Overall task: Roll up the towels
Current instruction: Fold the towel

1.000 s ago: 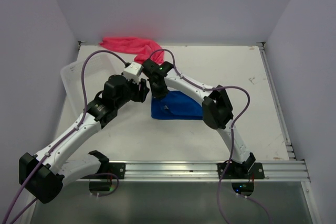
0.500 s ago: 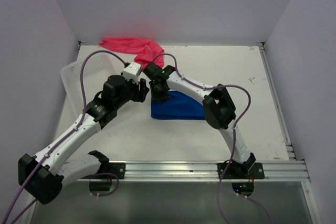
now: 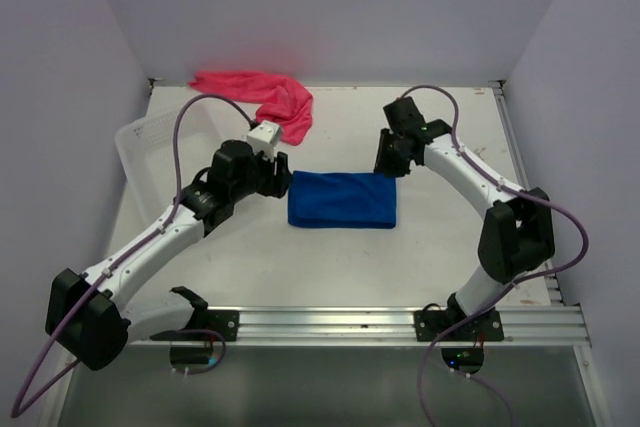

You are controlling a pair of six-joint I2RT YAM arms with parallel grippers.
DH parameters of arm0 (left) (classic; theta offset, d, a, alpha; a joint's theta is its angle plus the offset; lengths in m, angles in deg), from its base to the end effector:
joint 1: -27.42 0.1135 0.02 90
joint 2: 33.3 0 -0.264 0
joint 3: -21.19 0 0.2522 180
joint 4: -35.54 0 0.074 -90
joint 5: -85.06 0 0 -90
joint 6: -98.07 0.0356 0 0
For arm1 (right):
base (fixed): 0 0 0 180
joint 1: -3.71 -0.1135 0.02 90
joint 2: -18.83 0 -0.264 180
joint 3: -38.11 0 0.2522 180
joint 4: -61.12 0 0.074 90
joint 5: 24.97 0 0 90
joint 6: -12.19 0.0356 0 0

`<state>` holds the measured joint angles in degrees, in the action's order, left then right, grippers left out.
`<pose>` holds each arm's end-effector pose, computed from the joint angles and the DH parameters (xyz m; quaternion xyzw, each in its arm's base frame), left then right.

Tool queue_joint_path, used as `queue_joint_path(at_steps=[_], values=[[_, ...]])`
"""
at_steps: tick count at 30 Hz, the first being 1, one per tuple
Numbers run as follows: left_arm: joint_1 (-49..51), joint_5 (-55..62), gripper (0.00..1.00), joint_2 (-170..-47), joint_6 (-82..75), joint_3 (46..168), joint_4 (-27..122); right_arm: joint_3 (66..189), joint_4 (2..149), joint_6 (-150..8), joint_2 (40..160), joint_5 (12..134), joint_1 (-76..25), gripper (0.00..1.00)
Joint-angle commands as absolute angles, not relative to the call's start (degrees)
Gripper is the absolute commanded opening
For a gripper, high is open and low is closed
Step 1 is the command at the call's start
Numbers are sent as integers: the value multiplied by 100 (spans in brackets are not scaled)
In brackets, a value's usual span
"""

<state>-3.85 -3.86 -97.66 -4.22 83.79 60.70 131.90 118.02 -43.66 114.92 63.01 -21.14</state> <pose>0.2181 -0.1332 0.2941 0.1454 0.8398 -0.2015 0.4828 0.3237 0.1485 0.2718 0.0828 0.9604 0.1160 0.2395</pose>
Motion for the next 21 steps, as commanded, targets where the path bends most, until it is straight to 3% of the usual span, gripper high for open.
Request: queue_joint_path(at_steps=[1,6,10,21], values=[[-422,217,58,-10141,-1071,8364,5775,12570,11207,-4643,11279,6616,-1757,29],[-554,227,55,-10536,-1442,8224,5458,12647,11004,-5004,11462,6582,-1440,15],[-668,121,45,-10950,-1530,8206,5212,13079,11267,-5180,11919,6512,-1440,7],[-888,-222,39,-11873,-1399,8100,4281,13510,11074,-5285,12825,6477,-1422,0]])
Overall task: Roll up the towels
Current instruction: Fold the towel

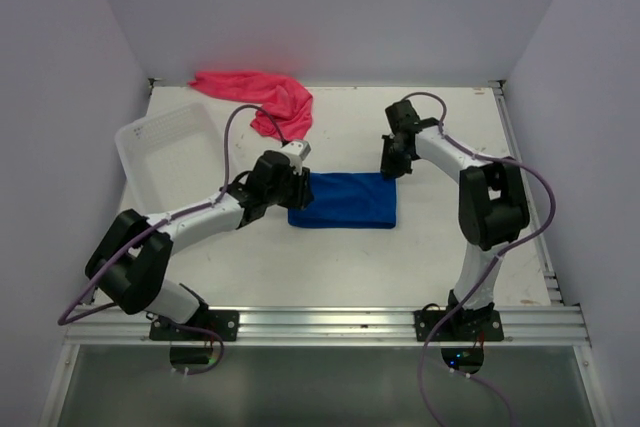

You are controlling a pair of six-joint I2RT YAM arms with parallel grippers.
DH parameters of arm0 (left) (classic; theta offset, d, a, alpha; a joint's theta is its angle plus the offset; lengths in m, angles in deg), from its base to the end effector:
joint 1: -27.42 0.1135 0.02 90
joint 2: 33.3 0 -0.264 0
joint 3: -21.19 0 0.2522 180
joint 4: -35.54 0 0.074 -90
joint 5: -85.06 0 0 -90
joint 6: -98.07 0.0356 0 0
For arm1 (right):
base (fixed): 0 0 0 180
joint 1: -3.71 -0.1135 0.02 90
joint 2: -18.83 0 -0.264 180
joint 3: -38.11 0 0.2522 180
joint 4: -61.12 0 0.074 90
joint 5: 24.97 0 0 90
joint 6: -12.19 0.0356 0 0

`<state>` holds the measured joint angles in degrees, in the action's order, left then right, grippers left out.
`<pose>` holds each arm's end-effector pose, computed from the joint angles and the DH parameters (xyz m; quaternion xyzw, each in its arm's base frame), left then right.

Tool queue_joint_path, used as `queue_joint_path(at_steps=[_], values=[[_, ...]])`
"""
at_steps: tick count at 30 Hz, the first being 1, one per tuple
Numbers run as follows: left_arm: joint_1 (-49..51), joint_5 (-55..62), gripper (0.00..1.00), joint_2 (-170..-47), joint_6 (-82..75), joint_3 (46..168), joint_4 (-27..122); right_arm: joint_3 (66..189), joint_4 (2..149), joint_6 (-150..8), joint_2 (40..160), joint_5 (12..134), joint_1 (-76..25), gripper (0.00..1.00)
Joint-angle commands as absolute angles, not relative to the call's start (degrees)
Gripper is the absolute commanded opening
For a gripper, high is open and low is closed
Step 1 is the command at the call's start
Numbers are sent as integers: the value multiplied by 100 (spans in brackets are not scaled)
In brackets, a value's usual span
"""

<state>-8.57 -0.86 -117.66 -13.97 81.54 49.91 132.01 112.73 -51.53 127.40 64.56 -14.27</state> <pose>0.2496 -0.1844 0.2056 0.1246 0.8911 -0.2391 0.3650 0.3731 0.1208 0.1995 0.0717 0.9760 0.0737 0.1919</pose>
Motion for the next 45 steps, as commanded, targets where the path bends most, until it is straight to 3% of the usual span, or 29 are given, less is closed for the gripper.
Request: queue_joint_path(at_steps=[1,8,23,30,34,39,45], values=[[-897,-222,39,-11917,-1364,8083,4193,13519,11065,-5285,12912,6477,-1414,0],[-906,-343,34,-12550,-1328,7916,3902,13493,10986,-5268,13132,6477,-1414,0],[-976,-1355,12,-12226,-1794,6985,4210,13431,10977,-5338,13256,6442,-1387,1],[-1037,-1505,10,-12023,-1970,6773,4359,13239,10838,-5338,13046,6616,-1387,2],[-1099,-1549,13,-11970,-1988,6773,4386,13140,10696,-5355,12799,6802,-1379,5],[-1196,-1505,26,-11751,-1979,6922,4491,13150,10863,-5452,12316,6934,-1379,11],[-1205,-1513,43,-11267,-1874,7843,5210,12869,11048,-5365,11325,6811,-1361,32]])
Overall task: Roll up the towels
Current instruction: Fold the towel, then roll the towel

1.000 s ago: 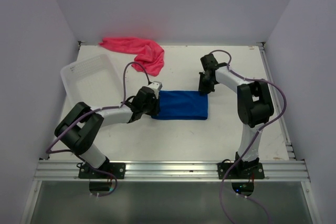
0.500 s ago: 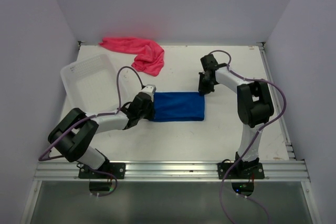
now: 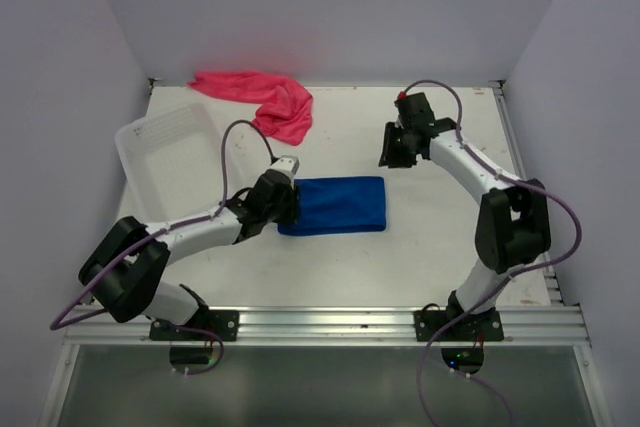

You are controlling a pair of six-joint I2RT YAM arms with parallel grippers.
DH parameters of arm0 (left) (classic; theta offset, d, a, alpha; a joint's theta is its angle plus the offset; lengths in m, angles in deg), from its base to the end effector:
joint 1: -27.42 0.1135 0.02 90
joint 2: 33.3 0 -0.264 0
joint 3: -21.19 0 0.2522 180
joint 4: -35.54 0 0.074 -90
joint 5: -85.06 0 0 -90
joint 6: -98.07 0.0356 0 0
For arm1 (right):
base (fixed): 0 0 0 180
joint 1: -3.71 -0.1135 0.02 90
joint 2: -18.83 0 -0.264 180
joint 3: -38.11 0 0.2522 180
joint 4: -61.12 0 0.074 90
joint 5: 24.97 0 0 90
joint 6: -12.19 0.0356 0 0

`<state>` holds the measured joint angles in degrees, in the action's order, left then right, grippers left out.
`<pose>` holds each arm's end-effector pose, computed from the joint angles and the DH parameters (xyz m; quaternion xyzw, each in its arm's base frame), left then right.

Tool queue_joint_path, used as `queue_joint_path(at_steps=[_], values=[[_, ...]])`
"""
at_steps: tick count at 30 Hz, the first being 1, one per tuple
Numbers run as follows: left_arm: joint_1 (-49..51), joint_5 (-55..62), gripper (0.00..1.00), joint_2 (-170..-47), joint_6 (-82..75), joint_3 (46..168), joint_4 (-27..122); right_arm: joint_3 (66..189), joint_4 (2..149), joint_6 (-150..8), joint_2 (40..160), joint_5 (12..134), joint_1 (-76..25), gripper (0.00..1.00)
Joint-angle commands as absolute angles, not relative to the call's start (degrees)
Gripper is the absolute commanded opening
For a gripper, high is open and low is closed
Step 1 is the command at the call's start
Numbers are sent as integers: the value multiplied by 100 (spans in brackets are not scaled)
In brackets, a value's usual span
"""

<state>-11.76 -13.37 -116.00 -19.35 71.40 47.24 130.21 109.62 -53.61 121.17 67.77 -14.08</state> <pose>0.2184 -0.1713 0.1638 0.0657 0.9168 -0.1565 0.3616 0.3627 0.1182 0.2329 0.0474 0.9616 0.1180 0.2432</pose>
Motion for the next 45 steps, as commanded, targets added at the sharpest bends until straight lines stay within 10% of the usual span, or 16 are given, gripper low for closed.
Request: queue_joint_path(at_steps=[1,30,45], values=[[-1213,-1514,45,-11241,-1839,8002,5394,12764,11039,-5295,11192,6802,-1352,34],[-1521,-107,57,-13631,-1821,12134,6609,8975,8640,-3668,10240,8085,-1106,48],[-1855,-20,57,-14861,-1996,13434,7347,8131,7673,-3835,10628,7839,-1097,10]])
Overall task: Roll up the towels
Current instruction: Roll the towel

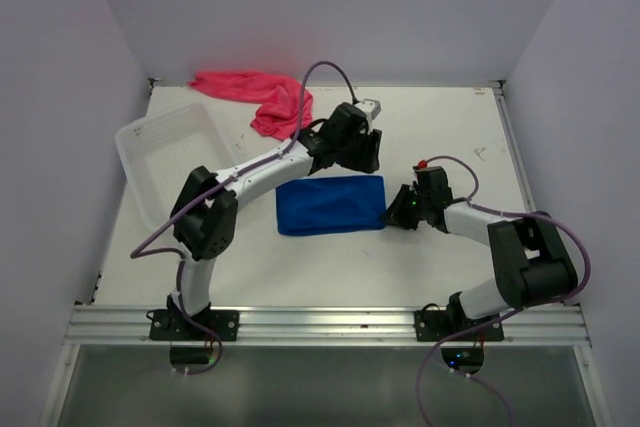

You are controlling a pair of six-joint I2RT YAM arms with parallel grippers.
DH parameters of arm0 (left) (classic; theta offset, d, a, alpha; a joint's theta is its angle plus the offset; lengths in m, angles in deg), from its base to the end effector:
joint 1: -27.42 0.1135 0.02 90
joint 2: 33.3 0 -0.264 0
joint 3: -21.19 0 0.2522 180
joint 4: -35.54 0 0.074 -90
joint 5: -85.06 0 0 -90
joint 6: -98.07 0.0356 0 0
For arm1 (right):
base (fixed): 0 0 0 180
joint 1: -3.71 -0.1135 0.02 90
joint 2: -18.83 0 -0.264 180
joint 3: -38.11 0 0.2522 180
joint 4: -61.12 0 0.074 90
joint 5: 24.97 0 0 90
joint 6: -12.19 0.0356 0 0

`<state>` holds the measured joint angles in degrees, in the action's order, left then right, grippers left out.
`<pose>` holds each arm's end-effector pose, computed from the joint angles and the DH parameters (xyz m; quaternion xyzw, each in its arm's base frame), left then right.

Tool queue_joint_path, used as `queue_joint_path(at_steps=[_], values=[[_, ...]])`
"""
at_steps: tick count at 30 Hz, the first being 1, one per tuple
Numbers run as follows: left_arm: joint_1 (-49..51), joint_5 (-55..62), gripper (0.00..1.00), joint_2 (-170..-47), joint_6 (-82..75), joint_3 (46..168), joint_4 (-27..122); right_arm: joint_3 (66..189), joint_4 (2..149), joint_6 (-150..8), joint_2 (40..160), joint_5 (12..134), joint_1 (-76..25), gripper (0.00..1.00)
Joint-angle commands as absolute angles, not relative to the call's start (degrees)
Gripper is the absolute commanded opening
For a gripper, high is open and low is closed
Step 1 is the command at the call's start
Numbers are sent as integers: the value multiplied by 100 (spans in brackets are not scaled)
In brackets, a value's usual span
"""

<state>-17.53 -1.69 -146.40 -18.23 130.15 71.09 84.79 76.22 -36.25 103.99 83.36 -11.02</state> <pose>0.3237 -0.3260 0.2682 0.1585 0.8909 -0.2684 0.3304 0.2478 0.0767 0.1329 0.1692 0.9238 0.2789 0.2007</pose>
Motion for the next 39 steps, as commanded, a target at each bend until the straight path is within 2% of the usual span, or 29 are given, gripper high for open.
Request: queue_joint_path(at_steps=[1,8,14,25,39], values=[[-1898,-46,57,-15088,-2022,13548,7504,8105,7568,-3835,10636,7839,-1106,8],[-2145,-300,52,-16126,-2347,14883,8120,7894,7145,-3800,10873,7874,-1106,4],[-2171,-467,51,-16733,-2602,15517,8314,7867,7101,-3844,10865,7901,-1106,1],[-2171,-1654,49,-16857,-2752,15290,8358,7920,7198,-4002,10786,7962,-1106,0],[-2224,-1680,43,-17454,-2778,15553,8085,7823,7145,-4081,10707,8129,-1106,0]])
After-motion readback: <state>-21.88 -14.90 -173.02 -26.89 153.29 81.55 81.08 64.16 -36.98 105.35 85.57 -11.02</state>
